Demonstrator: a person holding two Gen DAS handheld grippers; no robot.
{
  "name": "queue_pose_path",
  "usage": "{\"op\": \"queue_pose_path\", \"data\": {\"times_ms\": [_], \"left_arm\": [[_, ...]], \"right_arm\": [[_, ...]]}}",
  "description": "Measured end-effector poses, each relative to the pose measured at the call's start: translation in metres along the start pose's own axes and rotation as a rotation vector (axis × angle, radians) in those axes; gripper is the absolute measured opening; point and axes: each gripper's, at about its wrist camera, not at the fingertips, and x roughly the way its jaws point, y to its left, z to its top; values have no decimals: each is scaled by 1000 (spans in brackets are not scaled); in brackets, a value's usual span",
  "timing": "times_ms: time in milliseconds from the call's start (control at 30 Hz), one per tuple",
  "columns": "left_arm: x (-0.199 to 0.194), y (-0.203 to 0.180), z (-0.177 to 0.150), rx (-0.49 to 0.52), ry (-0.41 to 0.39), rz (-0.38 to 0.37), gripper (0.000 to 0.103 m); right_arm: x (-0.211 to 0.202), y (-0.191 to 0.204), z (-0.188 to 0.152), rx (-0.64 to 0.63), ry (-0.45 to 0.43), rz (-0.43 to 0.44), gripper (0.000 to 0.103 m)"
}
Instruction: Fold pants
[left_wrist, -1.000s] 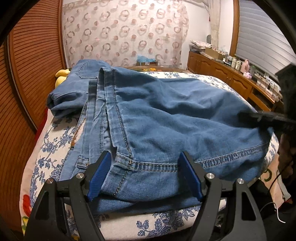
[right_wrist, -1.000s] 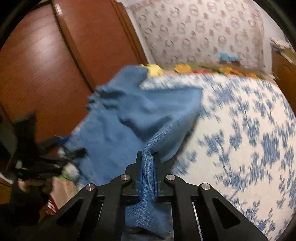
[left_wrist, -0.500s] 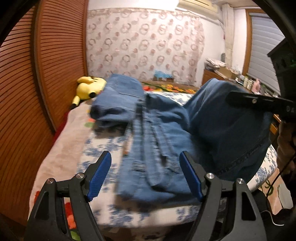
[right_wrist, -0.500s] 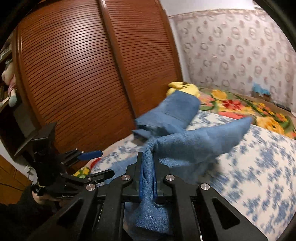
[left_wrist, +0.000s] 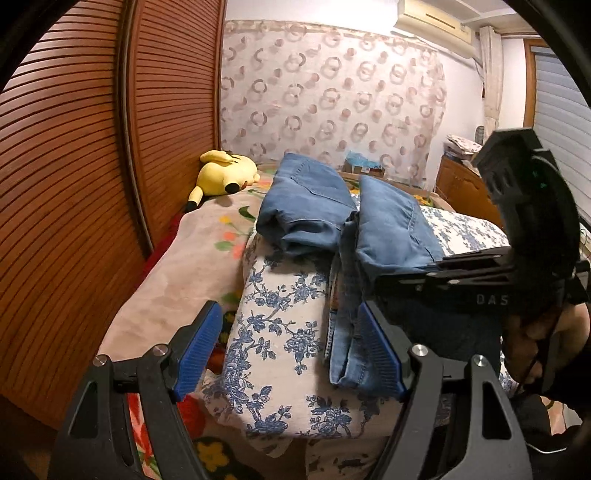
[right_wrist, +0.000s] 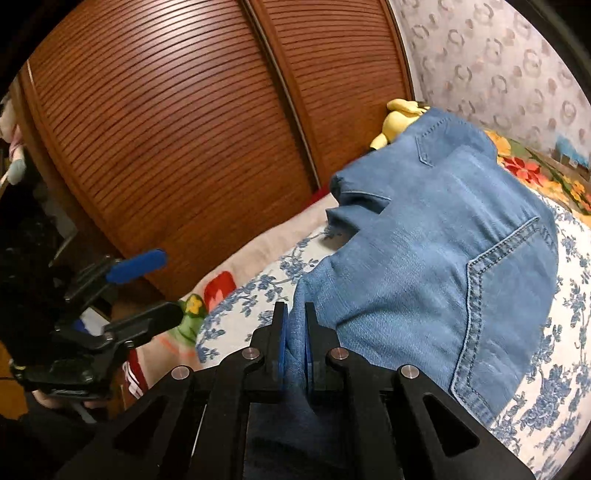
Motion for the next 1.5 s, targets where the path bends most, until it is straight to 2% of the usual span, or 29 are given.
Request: {"op": "queue_pose_path", "data": {"times_ms": [100,233,300,367,433,533,633,700,867,1167,1267,1367,1500], "left_arm": [[1,-1,0,4,-2,-5,77],[1,-5,2,10,-9,-17,77],[1,-11,5,16,-16,-29,77],[0,-17,10,26,-24,-42,77],[-2,-24,15,39,-37,-52,77],[-4,-33,22,55,-53,-71,77],[-3,-42,28,65,-58,-97,77],[1,-48,31,67,-50,-116,77],[18,-63,30,83,6,-140,77],[61,-52,-7,44,162,-113,77],[68,-46,-19,19,179,-126,77],[70,-39,-26,-23,184,-155,77],[70,-37,-30,-41,188,-184,77]], "right_arm": [[-11,4,6,16,-11,21,12],[-37,9,17,-22,-54,13,19],[-53,9,21,-37,-89,-3,31],[-72,8,20,-43,-119,-17,37],[-88,1,22,-42,-145,-22,38],[-106,-8,15,-51,-183,-90,42],[-108,-22,8,-49,-177,-174,44],[-101,-30,4,-48,-165,-234,45],[-74,-53,4,-4,-118,-306,45],[-24,-85,25,70,-33,-290,47],[2,-95,32,90,-3,-282,53],[22,-107,40,121,19,-282,67],[33,-122,41,193,33,-222,78]]}}
